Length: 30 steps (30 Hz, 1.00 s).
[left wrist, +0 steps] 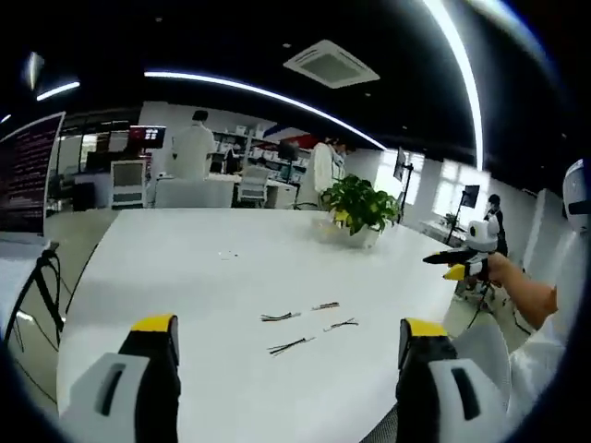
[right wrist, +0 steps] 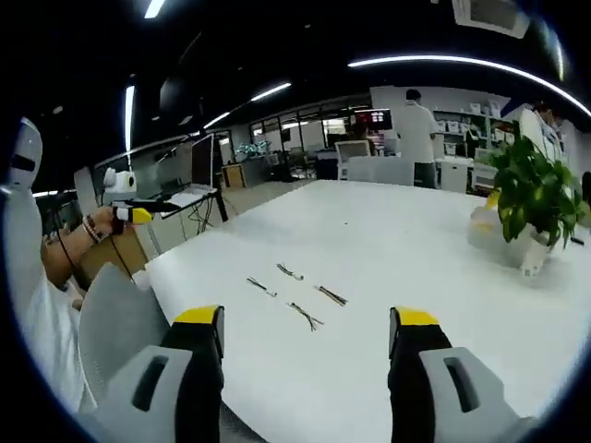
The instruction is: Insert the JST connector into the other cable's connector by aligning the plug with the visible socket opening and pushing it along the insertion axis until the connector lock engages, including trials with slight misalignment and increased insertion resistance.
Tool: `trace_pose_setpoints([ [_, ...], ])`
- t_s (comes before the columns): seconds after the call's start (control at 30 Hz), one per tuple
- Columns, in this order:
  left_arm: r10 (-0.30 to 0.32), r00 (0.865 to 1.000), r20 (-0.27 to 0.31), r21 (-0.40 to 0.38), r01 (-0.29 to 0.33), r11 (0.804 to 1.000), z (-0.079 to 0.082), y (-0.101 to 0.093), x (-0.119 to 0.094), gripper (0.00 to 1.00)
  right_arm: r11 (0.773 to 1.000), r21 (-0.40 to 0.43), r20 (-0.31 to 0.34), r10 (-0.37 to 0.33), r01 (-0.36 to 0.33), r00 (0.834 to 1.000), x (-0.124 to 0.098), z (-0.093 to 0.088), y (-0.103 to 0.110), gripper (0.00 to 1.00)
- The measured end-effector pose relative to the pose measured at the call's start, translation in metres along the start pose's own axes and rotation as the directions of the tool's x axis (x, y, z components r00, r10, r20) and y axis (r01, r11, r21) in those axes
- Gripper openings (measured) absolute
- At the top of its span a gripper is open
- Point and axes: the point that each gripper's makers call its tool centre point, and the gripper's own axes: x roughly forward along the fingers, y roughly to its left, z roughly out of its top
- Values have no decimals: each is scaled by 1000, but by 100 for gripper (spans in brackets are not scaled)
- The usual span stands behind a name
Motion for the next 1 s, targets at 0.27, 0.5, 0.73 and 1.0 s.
trace_pose_setpoints([
  [0.27, -117, 993, 8, 154, 115, 981, 38, -8, 27, 93, 992, -90, 40, 91, -87, 995, 25, 42, 5, 68],
  [0.5, -193, 981, 18, 227, 184, 956, 60, -17, 62, 88, 982, -170, 43, 92, -83, 995, 57, 76, 1, 67],
  [0.73, -287, 958, 31, 260, 269, 927, 70, -23, 91, 90, 964, -219, 117, 181, -152, 977, 81, 116, 14, 66],
  [1.0, -382, 922, 69, 282, 349, 894, 79, -26, 120, 92, 925, -305, 196, 295, -228, 935, 102, 145, 21, 56],
])
